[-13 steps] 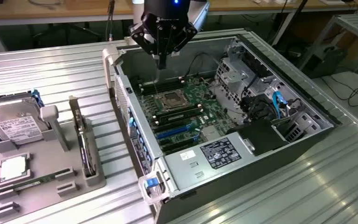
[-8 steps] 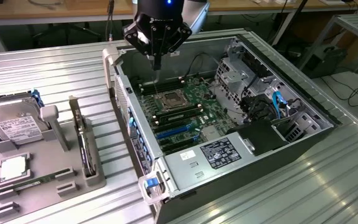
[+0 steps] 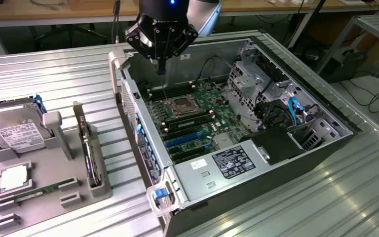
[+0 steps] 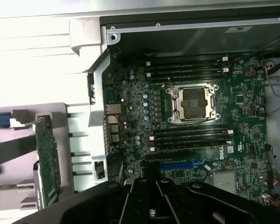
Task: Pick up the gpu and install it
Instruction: 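Reach for the gpu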
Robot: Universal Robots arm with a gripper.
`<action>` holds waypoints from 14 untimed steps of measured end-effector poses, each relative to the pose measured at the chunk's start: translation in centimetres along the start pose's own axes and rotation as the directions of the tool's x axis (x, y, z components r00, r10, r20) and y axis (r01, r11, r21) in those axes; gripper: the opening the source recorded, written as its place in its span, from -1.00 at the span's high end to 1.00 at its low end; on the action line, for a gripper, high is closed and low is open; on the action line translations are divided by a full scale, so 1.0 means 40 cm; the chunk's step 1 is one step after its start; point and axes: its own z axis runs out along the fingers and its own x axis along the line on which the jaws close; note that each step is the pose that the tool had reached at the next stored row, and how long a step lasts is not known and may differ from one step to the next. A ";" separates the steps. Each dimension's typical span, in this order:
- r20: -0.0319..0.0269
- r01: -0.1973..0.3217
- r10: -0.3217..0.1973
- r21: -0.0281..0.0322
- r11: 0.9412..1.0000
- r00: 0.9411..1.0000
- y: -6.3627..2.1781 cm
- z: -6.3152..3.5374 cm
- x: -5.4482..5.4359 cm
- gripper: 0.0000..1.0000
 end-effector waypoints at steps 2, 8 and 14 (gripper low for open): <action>0.000 0.000 0.000 0.000 1.000 1.000 -0.001 0.000 0.010 0.79; 0.000 0.000 0.000 0.000 1.000 1.000 -0.003 -0.001 0.042 0.79; 0.000 0.000 0.000 0.000 1.000 1.000 -0.005 -0.001 0.064 0.79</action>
